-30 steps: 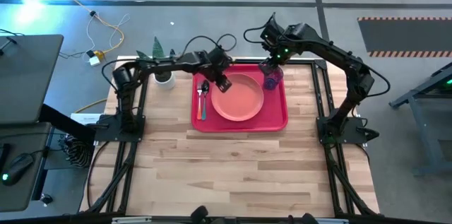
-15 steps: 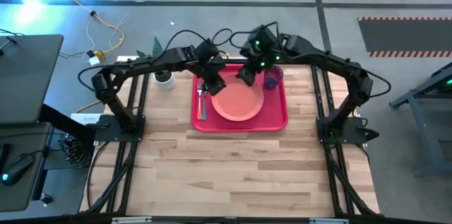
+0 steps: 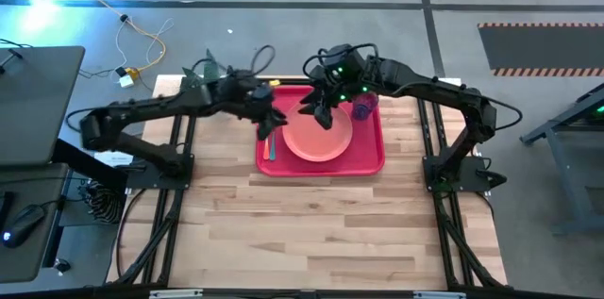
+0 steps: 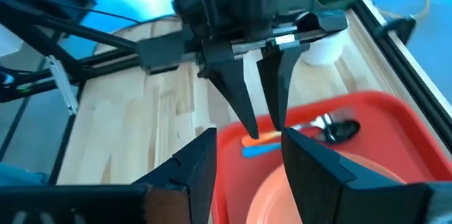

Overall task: Pick and place plate/cup/fork/spoon on tray
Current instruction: Return to Home Position

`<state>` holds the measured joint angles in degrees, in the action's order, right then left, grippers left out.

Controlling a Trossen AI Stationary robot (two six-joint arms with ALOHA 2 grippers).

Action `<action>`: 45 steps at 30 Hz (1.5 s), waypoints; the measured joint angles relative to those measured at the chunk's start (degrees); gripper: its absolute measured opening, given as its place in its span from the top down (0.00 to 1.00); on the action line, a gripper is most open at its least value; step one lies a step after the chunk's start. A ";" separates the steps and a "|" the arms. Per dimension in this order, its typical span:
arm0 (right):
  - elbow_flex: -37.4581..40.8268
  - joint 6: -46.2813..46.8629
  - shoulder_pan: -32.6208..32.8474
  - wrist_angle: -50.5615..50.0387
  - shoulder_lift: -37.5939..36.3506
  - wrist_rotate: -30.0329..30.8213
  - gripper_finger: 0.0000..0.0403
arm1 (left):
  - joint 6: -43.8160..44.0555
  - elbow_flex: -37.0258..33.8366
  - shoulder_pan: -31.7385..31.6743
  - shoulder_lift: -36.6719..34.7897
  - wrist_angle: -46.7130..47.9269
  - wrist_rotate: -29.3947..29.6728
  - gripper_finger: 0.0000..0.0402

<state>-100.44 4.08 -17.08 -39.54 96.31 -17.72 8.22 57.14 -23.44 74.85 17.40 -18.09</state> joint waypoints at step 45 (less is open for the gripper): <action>1.74 -11.46 -3.28 -4.03 -16.15 -7.17 0.63 | 23.52 -51.48 3.26 -61.55 -24.43 15.74 0.74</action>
<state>-98.70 -7.38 -20.36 -43.57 80.17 -24.89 31.75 5.66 -20.18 13.30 -7.03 -2.35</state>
